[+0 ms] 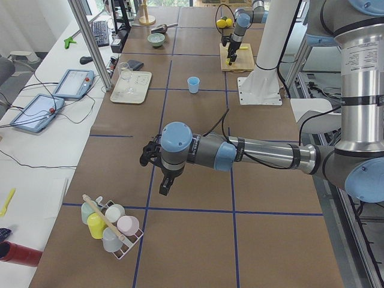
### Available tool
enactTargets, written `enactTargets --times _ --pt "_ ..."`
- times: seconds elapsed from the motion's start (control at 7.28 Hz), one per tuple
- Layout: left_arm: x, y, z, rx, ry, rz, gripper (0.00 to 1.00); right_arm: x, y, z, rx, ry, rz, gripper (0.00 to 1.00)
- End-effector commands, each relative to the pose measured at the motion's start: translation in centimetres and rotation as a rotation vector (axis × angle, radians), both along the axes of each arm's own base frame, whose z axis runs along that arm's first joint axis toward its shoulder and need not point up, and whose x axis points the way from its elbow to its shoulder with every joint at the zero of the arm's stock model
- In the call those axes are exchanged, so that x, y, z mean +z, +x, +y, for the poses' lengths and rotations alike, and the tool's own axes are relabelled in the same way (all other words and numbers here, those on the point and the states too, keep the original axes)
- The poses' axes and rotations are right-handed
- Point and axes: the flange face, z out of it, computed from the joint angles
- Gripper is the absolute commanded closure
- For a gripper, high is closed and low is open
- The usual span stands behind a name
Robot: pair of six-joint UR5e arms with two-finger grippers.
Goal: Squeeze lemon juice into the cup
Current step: 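Grasp a lemon slice with the right gripper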
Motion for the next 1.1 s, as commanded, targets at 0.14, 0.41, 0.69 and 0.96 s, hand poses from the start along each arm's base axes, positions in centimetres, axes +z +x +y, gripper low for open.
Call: enactTargets --times 0.14,0.41,0.69,0.96 --pt "0.0 0.0 0.1 0.0 0.0 0.0 0.0 -0.8 0.4 -0.2 0.004 0.002 -0.017 1.0" --pt "0.1 0.0 0.1 0.0 -0.002 0.0 0.0 -2.4 1.2 -0.3 0.008 0.004 -0.043 1.0" --pt "0.2 0.0 0.1 0.0 -0.004 0.0 0.0 -3.9 2.3 -0.6 0.016 0.004 -0.072 1.0" --pt "0.3 0.0 0.1 0.0 -0.005 0.0 0.0 -4.7 3.2 -1.6 0.04 0.005 -0.089 1.0"
